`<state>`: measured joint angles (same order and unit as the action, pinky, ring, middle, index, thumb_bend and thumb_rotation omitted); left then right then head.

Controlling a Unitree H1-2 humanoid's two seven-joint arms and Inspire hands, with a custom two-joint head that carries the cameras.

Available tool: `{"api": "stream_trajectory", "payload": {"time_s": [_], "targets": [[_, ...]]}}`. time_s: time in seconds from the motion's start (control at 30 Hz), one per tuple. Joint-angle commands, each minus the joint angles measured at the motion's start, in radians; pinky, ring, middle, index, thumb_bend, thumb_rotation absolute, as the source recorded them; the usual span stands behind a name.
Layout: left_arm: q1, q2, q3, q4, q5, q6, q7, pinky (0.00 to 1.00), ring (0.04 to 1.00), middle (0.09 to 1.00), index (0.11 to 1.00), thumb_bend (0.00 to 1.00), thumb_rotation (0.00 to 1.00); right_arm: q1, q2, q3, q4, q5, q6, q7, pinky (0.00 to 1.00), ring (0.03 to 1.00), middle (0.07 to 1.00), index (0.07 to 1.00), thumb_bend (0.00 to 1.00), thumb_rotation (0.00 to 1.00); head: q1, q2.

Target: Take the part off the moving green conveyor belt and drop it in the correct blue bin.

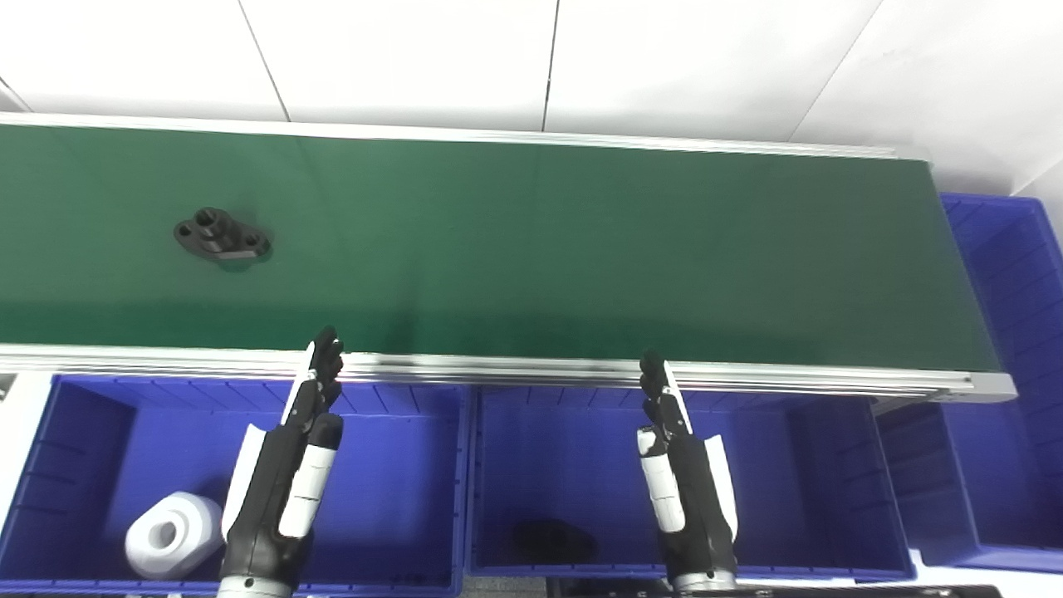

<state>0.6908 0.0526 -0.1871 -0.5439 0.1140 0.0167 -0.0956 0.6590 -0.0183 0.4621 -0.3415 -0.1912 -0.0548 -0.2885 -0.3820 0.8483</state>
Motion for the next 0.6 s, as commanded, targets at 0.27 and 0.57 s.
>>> {"api": "stream_trajectory", "payload": {"time_s": [0.27, 0.57], "targets": [[0.012, -0.012, -0.01, 0.014, 0.035, -0.087, 0.028, 1.0, 1.0, 1.0, 1.0, 0.63, 1.0, 0.051, 0.154, 0.122, 0.052, -0.011, -0.121, 0.0, 1.0, 0.987, 0.977, 0.979, 0.86, 1.0, 0.041, -0.063], [0.01, -0.008, -0.01, 0.034, 0.04, -0.111, 0.029, 1.0, 0.994, 1.0, 1.0, 0.63, 1.0, 0.031, 0.134, 0.113, 0.068, 0.024, -0.142, 0.036, 1.0, 1.0, 0.992, 0.991, 0.73, 1.0, 0.043, -0.072]]}}
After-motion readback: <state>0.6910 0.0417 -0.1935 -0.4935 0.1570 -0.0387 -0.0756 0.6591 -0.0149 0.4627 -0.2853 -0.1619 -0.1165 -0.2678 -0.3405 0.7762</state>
